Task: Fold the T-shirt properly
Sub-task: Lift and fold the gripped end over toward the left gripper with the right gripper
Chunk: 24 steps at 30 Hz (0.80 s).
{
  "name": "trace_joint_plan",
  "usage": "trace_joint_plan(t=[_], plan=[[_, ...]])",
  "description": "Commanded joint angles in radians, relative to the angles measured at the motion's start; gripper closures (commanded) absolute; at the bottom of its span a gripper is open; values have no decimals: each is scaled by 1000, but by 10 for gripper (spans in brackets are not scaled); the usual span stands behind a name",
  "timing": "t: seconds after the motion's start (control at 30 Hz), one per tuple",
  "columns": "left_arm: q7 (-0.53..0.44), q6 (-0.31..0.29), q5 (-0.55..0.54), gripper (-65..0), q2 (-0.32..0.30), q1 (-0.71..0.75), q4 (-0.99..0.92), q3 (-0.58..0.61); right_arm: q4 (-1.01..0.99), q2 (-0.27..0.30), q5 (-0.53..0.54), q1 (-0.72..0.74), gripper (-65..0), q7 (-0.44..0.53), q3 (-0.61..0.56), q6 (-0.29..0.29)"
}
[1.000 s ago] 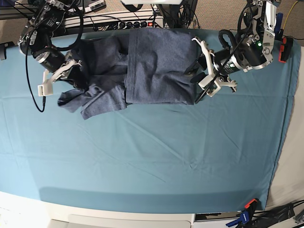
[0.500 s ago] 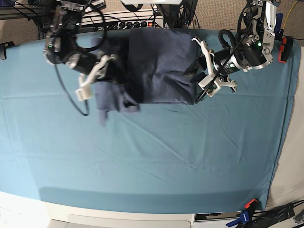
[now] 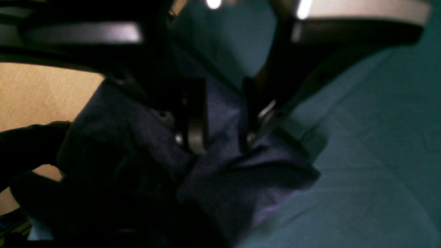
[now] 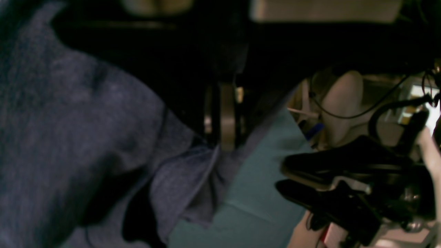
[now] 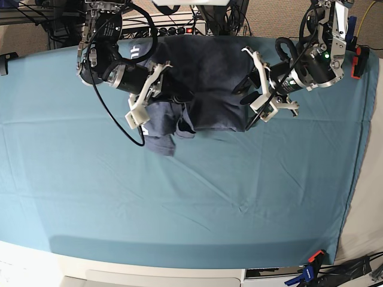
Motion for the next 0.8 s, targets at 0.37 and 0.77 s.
trace_joint_plan(t=[0.37,0.77], plan=[[-26,-3,-14,-178,-8,-5,19,-4,87,-36,42,6,0,31,-23,9],[-26,-3,-14,-178,-8,-5,19,-4,87,-39,-22,6,0,87,-140,9]])
